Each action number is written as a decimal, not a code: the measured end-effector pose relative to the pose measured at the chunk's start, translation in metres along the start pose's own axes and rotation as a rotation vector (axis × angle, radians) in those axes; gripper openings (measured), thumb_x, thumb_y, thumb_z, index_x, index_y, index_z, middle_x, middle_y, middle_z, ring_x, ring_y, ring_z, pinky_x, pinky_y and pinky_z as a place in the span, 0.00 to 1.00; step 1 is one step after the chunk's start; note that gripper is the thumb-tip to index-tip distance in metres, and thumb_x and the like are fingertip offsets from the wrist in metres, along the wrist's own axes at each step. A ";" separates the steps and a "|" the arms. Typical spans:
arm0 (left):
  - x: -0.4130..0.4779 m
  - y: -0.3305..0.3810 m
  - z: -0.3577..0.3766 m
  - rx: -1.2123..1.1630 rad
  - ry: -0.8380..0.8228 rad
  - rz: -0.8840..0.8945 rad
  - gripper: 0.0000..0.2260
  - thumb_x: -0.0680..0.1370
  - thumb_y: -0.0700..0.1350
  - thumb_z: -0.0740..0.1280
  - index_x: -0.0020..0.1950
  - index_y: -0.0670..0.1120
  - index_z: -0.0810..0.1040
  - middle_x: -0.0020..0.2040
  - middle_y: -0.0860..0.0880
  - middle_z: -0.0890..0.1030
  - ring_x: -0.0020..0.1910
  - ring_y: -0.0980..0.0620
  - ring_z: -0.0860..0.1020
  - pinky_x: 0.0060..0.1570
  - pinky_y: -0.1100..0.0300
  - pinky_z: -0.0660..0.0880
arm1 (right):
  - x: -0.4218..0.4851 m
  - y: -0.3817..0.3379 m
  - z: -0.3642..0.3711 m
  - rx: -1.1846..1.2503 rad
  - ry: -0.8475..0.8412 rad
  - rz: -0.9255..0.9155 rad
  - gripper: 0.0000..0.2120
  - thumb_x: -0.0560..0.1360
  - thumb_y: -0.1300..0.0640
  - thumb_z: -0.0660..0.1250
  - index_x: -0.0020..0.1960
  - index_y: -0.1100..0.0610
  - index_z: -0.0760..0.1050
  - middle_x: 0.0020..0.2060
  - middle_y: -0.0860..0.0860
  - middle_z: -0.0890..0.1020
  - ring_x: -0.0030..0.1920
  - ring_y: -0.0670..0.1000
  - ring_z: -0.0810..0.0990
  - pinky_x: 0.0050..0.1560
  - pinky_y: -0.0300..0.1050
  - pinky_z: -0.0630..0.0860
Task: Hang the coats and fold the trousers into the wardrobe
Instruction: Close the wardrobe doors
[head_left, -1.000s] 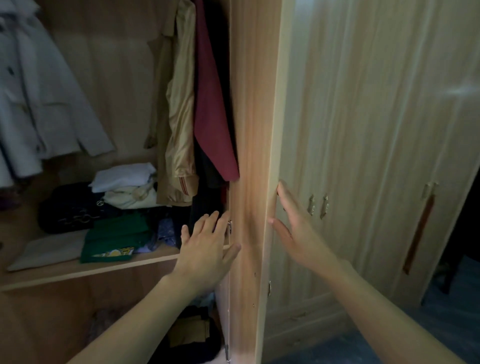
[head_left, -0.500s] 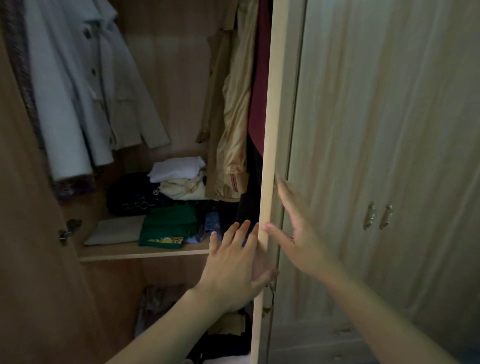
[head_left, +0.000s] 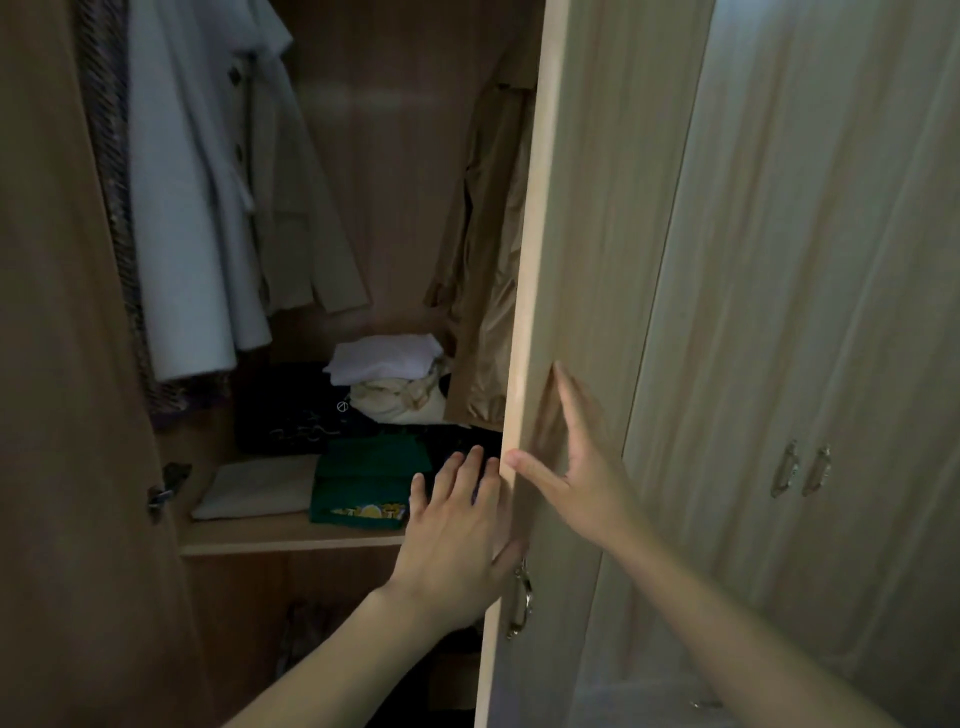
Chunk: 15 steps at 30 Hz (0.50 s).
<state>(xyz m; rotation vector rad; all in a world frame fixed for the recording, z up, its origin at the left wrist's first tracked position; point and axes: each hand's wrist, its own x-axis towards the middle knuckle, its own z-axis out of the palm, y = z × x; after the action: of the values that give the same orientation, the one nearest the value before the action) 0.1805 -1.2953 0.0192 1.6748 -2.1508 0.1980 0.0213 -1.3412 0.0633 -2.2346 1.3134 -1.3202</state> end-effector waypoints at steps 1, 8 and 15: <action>0.002 -0.010 -0.001 -0.010 -0.007 -0.003 0.36 0.80 0.63 0.57 0.81 0.49 0.46 0.82 0.49 0.46 0.81 0.48 0.44 0.78 0.40 0.47 | 0.005 -0.003 0.007 -0.008 0.004 0.012 0.49 0.66 0.27 0.64 0.76 0.31 0.38 0.80 0.45 0.47 0.80 0.47 0.46 0.77 0.61 0.56; 0.028 -0.056 -0.011 -0.030 -0.012 0.021 0.34 0.80 0.60 0.59 0.81 0.47 0.52 0.82 0.46 0.46 0.80 0.44 0.45 0.76 0.38 0.50 | 0.040 -0.023 0.043 -0.060 0.052 0.010 0.55 0.69 0.40 0.75 0.78 0.36 0.37 0.80 0.49 0.42 0.80 0.49 0.43 0.78 0.57 0.53; 0.053 -0.080 -0.012 -0.068 0.055 -0.001 0.36 0.80 0.60 0.60 0.81 0.45 0.49 0.81 0.47 0.39 0.80 0.44 0.46 0.77 0.40 0.50 | 0.083 -0.026 0.062 -0.151 0.091 -0.091 0.62 0.63 0.42 0.80 0.79 0.38 0.37 0.78 0.44 0.33 0.79 0.49 0.35 0.76 0.53 0.46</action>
<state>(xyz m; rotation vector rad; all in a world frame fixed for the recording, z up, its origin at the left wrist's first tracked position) 0.2486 -1.3601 0.0407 1.6138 -2.0928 0.1664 0.1009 -1.4065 0.0920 -2.3866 1.4012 -1.4130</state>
